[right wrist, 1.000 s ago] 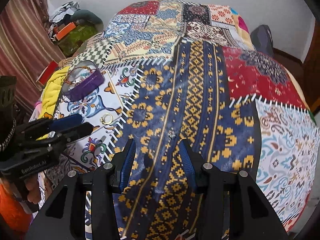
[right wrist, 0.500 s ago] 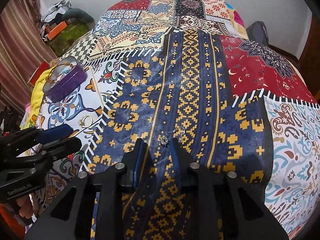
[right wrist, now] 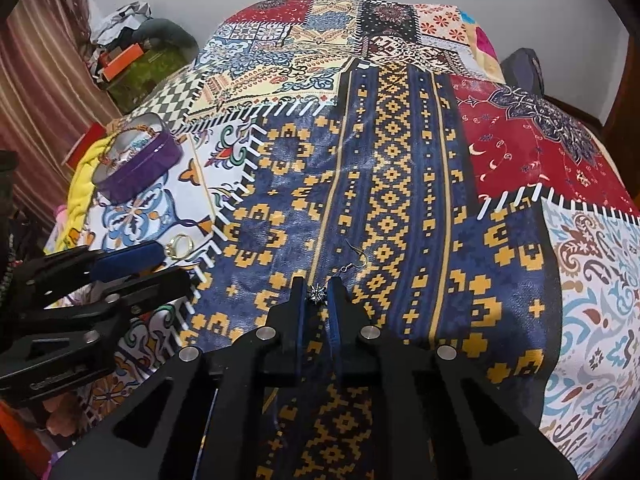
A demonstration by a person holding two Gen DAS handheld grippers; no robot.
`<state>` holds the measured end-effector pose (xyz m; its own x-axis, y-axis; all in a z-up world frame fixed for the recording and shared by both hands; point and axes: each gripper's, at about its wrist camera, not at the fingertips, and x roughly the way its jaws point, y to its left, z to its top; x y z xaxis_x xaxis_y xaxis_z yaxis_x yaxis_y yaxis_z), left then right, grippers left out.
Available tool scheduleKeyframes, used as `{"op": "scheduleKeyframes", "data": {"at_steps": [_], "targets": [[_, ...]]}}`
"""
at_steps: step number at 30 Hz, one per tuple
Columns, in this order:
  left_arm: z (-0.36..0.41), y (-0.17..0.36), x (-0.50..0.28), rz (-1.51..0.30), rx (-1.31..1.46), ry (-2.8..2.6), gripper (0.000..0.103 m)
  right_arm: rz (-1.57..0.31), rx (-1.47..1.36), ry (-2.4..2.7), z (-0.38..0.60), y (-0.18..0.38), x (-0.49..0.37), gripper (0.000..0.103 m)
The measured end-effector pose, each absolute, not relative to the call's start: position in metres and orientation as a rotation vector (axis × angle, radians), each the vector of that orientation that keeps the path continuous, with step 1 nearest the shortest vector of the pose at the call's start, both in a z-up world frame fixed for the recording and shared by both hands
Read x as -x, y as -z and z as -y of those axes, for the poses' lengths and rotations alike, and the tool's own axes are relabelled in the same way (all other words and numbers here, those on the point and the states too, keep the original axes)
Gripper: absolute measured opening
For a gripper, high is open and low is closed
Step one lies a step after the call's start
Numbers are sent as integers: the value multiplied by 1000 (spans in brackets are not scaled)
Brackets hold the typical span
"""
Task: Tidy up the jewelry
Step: 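Grasp the gold ring with the left tool while the right tool grasps a small silver ring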
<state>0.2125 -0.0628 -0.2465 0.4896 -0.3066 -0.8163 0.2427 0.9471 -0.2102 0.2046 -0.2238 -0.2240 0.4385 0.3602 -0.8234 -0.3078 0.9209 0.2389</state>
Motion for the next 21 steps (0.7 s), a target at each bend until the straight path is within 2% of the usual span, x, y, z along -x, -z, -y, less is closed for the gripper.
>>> {"op": "scheduleKeyframes", "data": {"at_steps": [3, 5, 7, 9, 21], "targets": [[65, 247, -217, -1005, 64, 320, 37, -1038, -80, -431, 226, 223, -203, 9], [68, 248, -219, -1000, 41, 299, 29, -1035, -94, -437, 227, 221, -202, 9], [69, 249, -221, -997, 34, 280, 15, -1033, -102, -443, 227, 220, -202, 9], [69, 249, -223, -997, 35, 263, 7, -1031, -110, -448, 229, 218, -201, 9], [65, 235, -211, -975, 48, 252, 7, -971, -123, -451, 237, 192, -203, 9]]}}
